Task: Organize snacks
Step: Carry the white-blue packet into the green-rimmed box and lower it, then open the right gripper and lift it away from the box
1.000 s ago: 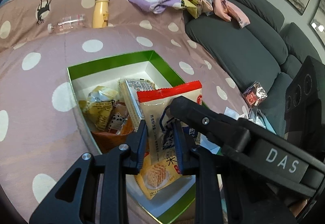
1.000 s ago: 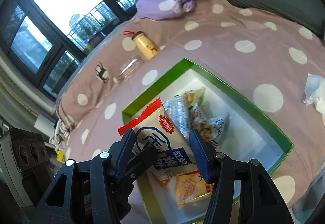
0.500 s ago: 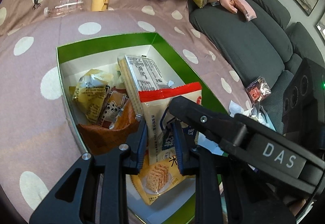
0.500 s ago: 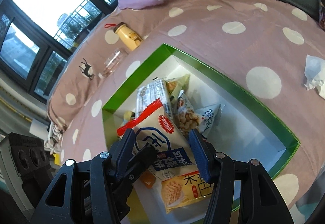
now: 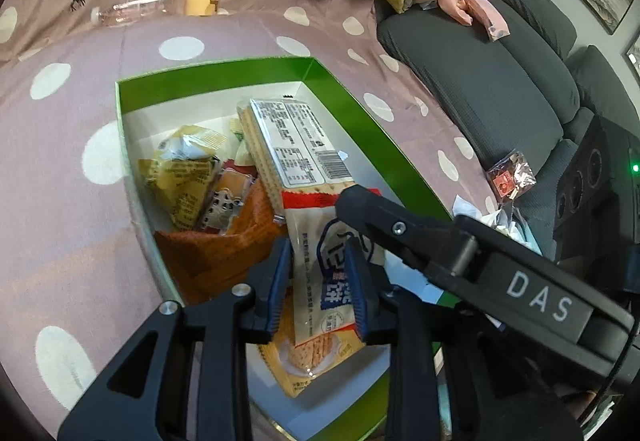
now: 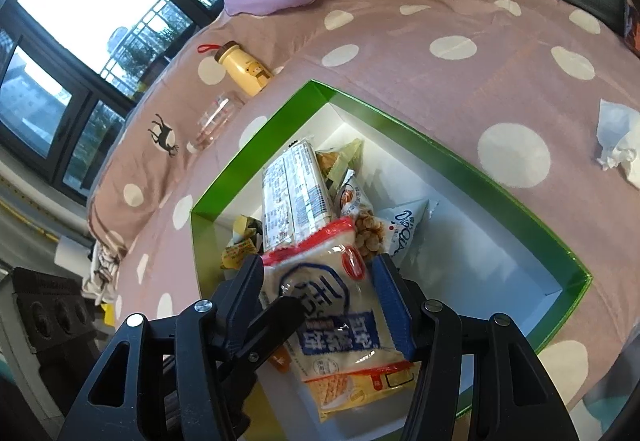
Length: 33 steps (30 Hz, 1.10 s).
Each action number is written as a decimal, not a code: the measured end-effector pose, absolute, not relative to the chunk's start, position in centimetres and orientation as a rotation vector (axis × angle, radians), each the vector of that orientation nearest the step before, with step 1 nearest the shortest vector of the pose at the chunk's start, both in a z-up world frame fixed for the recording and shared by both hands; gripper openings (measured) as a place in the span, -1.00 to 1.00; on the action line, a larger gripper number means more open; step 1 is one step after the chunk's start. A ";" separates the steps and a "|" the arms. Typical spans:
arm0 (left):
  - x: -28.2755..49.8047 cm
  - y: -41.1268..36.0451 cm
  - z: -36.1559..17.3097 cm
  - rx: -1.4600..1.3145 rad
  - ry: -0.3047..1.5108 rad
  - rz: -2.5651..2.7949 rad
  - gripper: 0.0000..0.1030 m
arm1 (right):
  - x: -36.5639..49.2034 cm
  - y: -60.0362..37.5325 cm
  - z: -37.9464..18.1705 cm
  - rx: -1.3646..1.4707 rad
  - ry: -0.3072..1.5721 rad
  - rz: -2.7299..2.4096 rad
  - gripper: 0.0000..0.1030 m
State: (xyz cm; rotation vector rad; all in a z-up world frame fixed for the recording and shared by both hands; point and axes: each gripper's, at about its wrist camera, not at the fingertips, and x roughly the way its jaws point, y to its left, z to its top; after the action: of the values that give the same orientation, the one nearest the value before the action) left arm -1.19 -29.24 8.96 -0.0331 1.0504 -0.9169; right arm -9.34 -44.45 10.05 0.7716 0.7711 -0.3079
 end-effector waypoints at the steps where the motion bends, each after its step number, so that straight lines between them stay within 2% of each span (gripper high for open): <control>1: -1.3 -29.0 9.2 -0.026 1.041 -0.908 -0.30 | -9.4 -44.4 10.2 0.767 0.767 -0.306 0.20; 5: -1.6 -27.8 10.2 -0.004 1.006 -0.871 0.11 | -9.9 -43.8 11.2 0.740 0.737 -0.299 0.29; 11: -2.4 -25.6 12.2 0.027 0.936 -0.811 0.47 | -10.3 -42.3 12.8 0.691 0.702 -0.271 0.40; 20: -3.6 -23.3 14.6 0.043 0.865 -0.762 0.73 | -11.4 -40.1 15.6 0.624 0.644 -0.250 0.50; 23: -4.0 -22.6 15.3 0.041 0.853 -0.750 0.83 | -12.1 -39.3 16.6 0.604 0.622 -0.260 0.64; 33: -5.2 -21.3 16.4 0.048 0.833 -0.730 0.97 | -13.3 -37.7 18.2 0.569 0.606 -0.287 0.71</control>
State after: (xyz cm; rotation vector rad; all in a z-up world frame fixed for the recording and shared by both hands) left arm -5.17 -21.32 16.35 0.0482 0.8325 -0.7301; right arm -13.32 -37.73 18.17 0.5688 0.6057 -0.2866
